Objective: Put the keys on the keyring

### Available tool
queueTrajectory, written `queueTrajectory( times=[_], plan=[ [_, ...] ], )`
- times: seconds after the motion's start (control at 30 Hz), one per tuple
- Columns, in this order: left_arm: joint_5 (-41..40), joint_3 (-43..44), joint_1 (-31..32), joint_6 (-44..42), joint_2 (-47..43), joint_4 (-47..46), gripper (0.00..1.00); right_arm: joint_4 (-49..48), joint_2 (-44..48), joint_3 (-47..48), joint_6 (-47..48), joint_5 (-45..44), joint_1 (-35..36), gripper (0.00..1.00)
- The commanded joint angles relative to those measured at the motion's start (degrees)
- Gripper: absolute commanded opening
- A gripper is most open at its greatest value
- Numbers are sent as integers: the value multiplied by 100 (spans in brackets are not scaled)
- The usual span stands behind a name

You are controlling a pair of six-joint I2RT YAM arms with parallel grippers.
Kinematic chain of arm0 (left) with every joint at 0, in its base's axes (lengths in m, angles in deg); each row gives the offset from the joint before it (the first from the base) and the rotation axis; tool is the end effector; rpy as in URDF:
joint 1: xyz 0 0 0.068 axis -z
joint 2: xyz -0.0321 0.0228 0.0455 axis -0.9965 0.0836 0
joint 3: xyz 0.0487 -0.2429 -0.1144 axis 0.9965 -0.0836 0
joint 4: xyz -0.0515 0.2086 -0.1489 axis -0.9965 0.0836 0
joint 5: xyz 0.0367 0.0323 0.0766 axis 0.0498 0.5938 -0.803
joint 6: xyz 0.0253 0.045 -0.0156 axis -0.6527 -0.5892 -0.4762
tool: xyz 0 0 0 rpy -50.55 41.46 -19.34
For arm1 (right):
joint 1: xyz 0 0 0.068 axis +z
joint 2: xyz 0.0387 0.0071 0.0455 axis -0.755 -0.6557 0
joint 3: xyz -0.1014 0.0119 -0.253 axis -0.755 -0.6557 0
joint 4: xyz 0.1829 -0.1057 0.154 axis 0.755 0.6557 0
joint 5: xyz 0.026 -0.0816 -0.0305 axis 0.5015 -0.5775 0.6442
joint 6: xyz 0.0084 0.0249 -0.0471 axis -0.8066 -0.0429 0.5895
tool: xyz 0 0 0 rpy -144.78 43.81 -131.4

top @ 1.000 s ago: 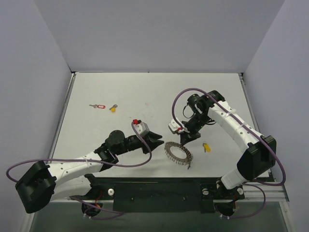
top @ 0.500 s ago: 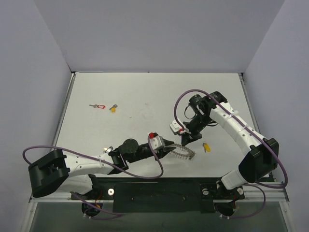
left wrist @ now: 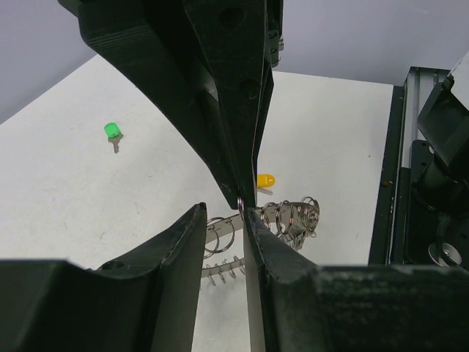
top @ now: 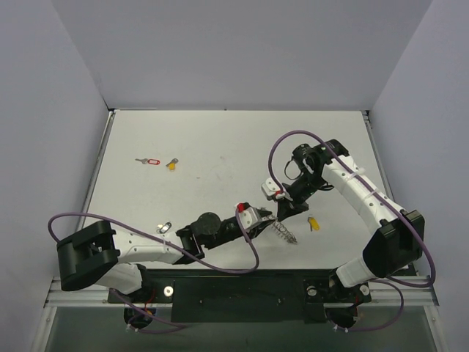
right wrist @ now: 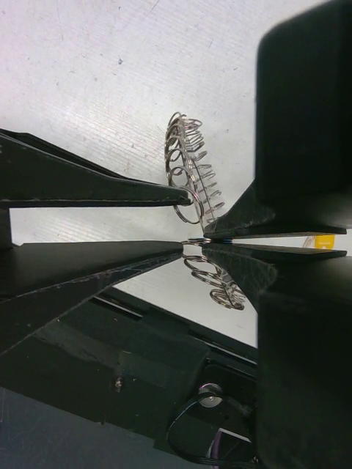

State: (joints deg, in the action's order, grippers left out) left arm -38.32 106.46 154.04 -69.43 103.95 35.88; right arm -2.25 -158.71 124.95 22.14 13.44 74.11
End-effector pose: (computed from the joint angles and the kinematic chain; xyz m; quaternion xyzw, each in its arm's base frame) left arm 0.1038 -0.2661 0.2383 0.4020 0.5571 -0.3813 0.6185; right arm 0.2274 0.1379 0.2993 -0.7719 0.4490 0.3389 0.2962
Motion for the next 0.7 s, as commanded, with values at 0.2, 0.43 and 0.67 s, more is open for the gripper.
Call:
queueTrajectory(
  times=[0.2, 0.43, 0.67],
  plan=[
    [-206, 378, 77, -183, 363, -360, 36, 241, 314, -53, 62, 482, -161, 0],
    [-189, 466, 86, -236, 443, -360, 36, 259, 288, -115, 80, 561, -170, 0],
    [-180, 334, 86, -350, 276, -298, 35, 259, 314, -115, 97, 570, -170, 0]
  ],
)
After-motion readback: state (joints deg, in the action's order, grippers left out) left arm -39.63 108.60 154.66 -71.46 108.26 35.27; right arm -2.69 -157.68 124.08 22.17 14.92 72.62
